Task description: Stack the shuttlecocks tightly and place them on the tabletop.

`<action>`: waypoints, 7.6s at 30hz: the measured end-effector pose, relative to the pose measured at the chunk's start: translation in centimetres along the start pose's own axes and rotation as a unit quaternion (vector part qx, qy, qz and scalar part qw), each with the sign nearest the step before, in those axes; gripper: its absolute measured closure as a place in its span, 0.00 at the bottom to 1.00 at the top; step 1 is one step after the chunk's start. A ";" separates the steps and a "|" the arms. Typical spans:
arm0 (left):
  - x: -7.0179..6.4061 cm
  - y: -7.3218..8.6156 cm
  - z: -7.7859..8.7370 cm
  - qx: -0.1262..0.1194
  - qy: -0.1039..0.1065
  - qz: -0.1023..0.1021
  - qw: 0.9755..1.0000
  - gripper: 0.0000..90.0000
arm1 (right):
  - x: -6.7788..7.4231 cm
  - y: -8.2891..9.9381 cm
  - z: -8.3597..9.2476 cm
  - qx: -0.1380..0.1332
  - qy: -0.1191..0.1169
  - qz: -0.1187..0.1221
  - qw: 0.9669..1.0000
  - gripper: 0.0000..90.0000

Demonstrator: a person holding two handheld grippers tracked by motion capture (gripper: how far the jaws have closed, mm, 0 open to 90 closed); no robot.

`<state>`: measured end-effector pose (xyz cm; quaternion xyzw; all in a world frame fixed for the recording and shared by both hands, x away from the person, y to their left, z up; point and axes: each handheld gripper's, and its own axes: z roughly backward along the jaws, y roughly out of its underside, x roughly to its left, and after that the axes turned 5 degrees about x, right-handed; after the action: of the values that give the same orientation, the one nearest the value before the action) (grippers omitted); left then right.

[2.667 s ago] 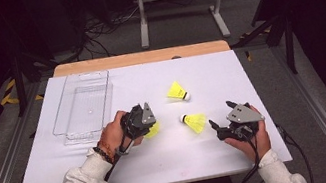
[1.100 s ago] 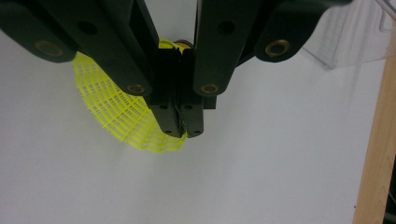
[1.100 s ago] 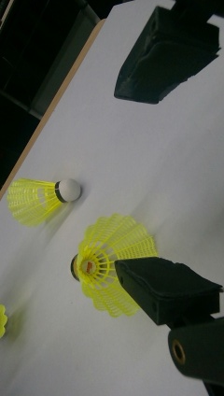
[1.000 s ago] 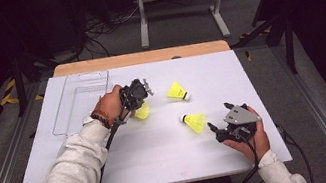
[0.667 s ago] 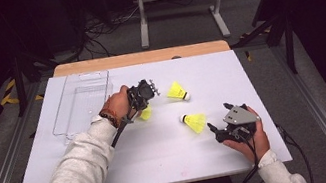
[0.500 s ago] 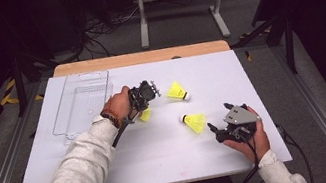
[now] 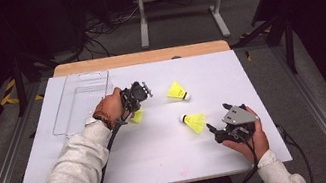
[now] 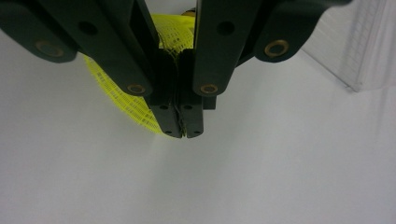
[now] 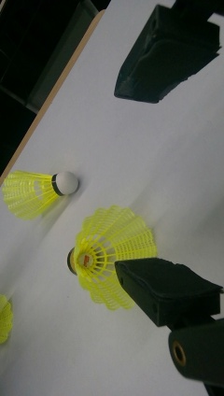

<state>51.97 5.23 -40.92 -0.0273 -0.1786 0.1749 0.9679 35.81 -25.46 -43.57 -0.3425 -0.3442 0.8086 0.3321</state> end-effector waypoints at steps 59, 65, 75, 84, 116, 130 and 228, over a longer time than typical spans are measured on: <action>0.0 -0.6 1.0 -0.031 0.038 0.023 0.999 0.88 | 0.0 0.1 -0.1 0.004 -0.004 0.004 1.000 0.16; 0.0 -0.6 1.2 -0.035 0.025 0.026 0.999 0.87 | 0.0 0.0 -0.1 0.004 -0.003 0.004 1.000 0.16; 0.0 -0.9 1.3 -0.047 0.023 0.031 0.998 0.82 | 0.1 0.1 -0.1 0.005 -0.005 0.005 1.000 0.16; 0.0 -0.7 2.2 -0.059 0.022 0.029 0.998 0.83 | 0.1 0.0 0.0 0.004 -0.005 0.005 1.000 0.16; -2.0 8.6 6.5 -0.252 -0.028 0.065 0.965 0.55 | 0.4 -0.2 -0.2 0.001 -0.009 0.000 1.000 0.15; -3.9 13.4 6.3 -0.340 -0.047 0.090 0.935 0.43 | 0.6 -0.3 -0.2 -0.004 -0.020 -0.013 1.000 0.15; -9.5 27.2 3.3 -0.441 -0.047 0.180 0.878 0.10 | 2.5 -2.1 -1.5 0.030 -0.097 -0.011 0.995 1.00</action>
<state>33.55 27.35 -44.22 -0.4744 -0.2742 0.2506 0.7981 36.27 -21.87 -43.54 -0.2485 -0.3540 0.8444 0.3160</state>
